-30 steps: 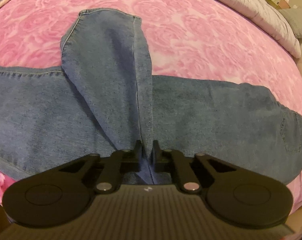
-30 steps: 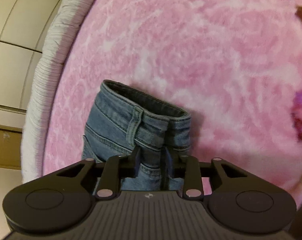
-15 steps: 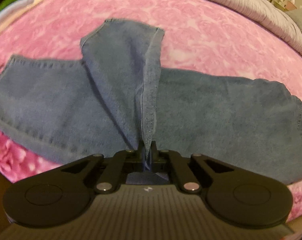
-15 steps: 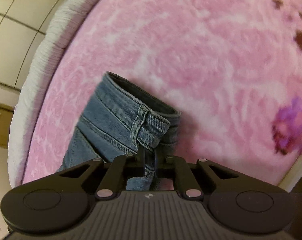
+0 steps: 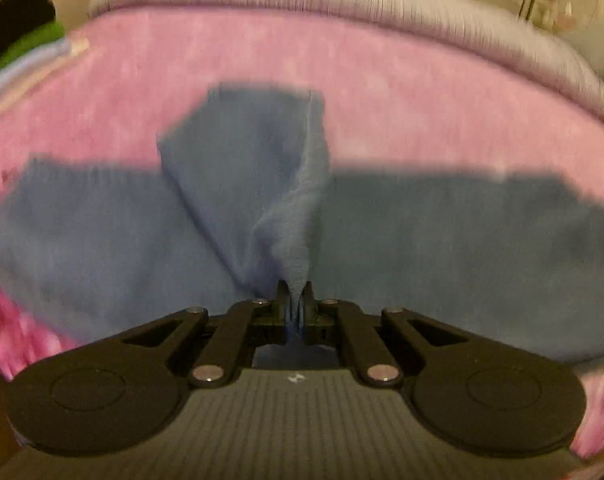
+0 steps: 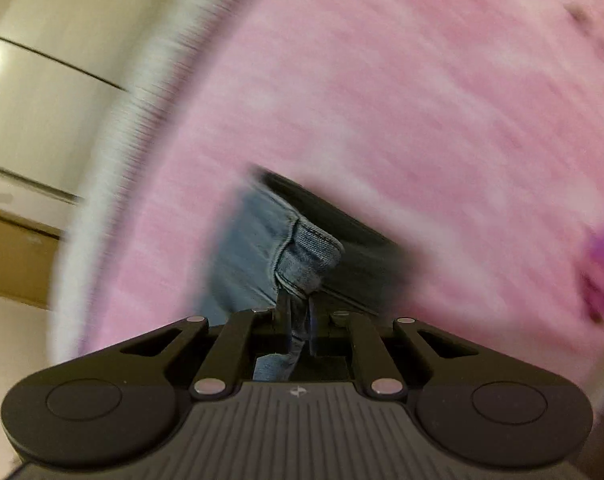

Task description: Fold clothes

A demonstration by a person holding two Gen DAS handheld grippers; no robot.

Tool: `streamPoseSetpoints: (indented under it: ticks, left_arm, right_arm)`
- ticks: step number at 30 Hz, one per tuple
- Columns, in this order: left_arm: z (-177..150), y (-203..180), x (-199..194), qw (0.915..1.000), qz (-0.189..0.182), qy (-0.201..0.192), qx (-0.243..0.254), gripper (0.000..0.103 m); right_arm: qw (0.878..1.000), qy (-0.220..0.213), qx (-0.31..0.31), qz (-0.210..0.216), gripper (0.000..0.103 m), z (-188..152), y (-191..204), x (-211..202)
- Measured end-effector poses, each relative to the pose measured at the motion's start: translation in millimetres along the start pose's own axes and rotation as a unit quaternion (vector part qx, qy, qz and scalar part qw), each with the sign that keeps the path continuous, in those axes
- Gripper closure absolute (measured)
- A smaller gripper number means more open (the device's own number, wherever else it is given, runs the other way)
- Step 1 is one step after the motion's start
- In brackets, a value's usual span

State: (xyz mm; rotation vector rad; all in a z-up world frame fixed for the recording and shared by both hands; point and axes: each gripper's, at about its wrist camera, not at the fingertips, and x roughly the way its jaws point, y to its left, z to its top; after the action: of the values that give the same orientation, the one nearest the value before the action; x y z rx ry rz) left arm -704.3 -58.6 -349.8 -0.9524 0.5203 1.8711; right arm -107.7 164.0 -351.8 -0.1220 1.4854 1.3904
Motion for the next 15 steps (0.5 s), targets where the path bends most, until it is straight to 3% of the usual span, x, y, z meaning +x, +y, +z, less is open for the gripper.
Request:
streamPoseSetpoints:
  ticks: [7,9,10,12,15]
  left_arm:
    - [1.9,3.6,-20.3,0.9998,-0.001,-0.02,-0.003,0.1]
    - [-5.1,7.4,-6.8,0.9997,0.004,0.026,-0.002,0.097]
    - [-10.0,10.5,0.5,0.9987,0.006,0.051,-0.01,0.093]
    - [-5.8,11.9,-1.8,0.9986,0.011,0.05,-0.015,0.089]
    - [10.0,9.2,-23.1,0.9985,0.016,0.052,0.004,0.083]
  right_arm:
    - [0.998,0.012,-0.034,-0.046,0.103,-5.0,-1.7,-4.8]
    - [0.997,0.018,-0.042,-0.06,0.103,-4.4,-0.3,-7.4]
    - [0.997,0.033,-0.032,-0.069,0.101,-3.7,-4.1,-3.6]
    - [0.994,0.055,-0.017,-0.089,0.091,-2.5,-7.8,0.9]
    - [0.99,0.045,-0.055,-0.125,0.067,-1.0,16.1,-8.4]
